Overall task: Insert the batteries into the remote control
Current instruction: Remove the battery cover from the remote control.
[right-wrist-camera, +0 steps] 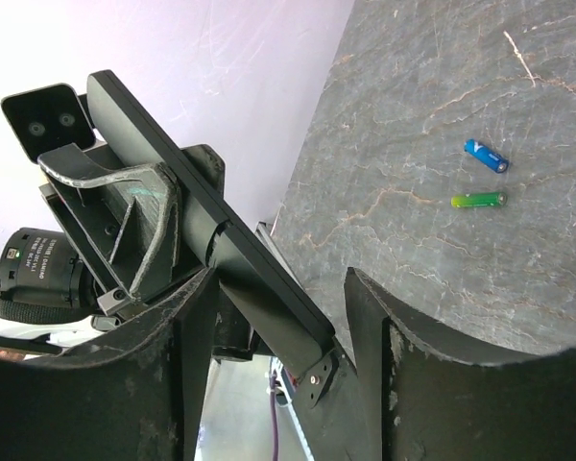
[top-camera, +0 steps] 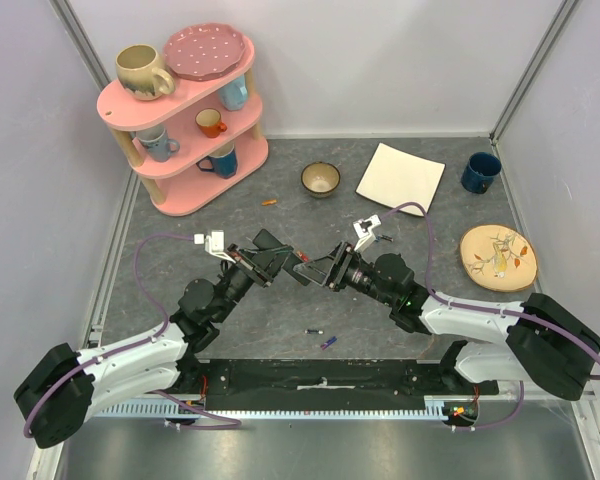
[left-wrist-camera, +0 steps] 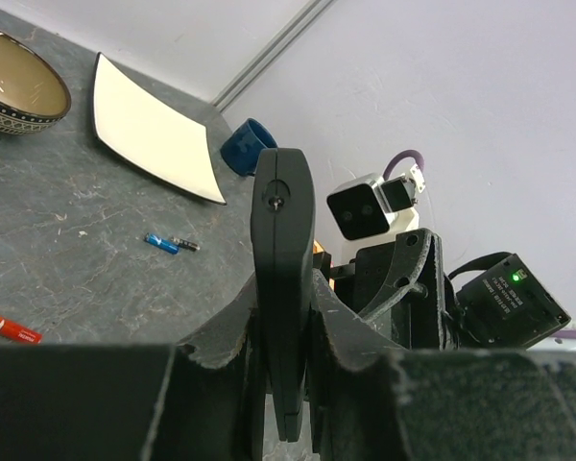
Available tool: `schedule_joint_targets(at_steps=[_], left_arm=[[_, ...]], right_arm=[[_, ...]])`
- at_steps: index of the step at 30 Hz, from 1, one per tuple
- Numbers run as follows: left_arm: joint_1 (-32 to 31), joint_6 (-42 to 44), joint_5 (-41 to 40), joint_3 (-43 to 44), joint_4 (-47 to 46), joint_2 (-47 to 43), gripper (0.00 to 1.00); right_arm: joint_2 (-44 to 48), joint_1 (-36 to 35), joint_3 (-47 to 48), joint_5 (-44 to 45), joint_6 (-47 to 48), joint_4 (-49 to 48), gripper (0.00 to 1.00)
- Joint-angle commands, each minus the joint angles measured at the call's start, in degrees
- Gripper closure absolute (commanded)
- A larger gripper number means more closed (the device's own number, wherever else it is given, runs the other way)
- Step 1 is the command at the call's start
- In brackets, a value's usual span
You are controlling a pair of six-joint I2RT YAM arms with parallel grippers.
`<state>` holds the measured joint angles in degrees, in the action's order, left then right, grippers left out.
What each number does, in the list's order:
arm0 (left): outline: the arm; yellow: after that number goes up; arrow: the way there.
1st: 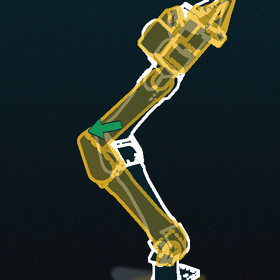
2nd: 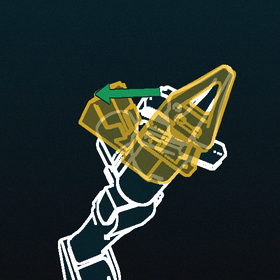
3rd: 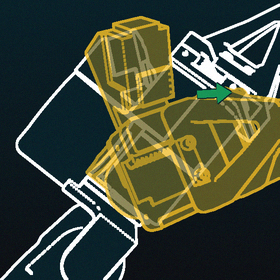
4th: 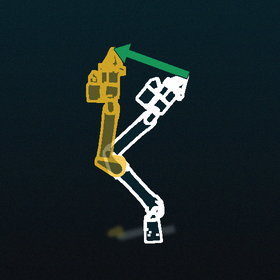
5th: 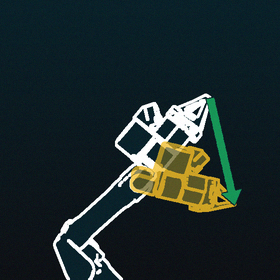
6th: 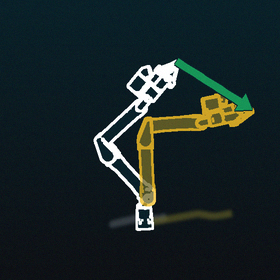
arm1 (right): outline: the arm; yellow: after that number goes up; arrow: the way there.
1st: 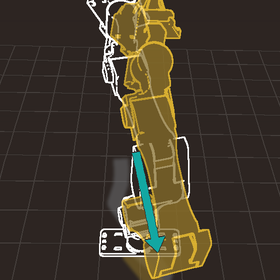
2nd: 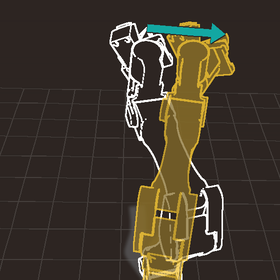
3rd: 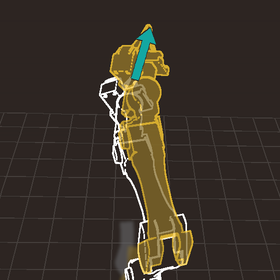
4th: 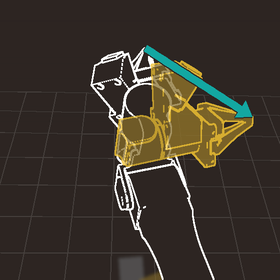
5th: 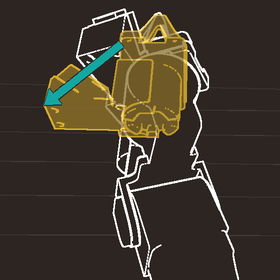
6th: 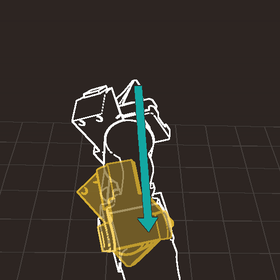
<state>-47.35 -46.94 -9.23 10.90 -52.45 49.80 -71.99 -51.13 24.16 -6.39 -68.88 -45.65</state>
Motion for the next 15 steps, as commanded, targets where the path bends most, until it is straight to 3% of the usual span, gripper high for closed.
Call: schedule_joint_targets(at_steps=[1, 15], left_arm=[[-0.28, -2.27, -0.61, 0.27, -3.45, 0.3, 0.98], [-0.28, -4.48, -3.16, -0.7, -3.8, 1.53, 0.98]], right_arm=[[-0.09, 0.16, 2.11, 0.15, 0.5, 1.79, 0.33], [6.23, 0.16, 5.27, -0.99, 6.12, 12.06, 0.12]])
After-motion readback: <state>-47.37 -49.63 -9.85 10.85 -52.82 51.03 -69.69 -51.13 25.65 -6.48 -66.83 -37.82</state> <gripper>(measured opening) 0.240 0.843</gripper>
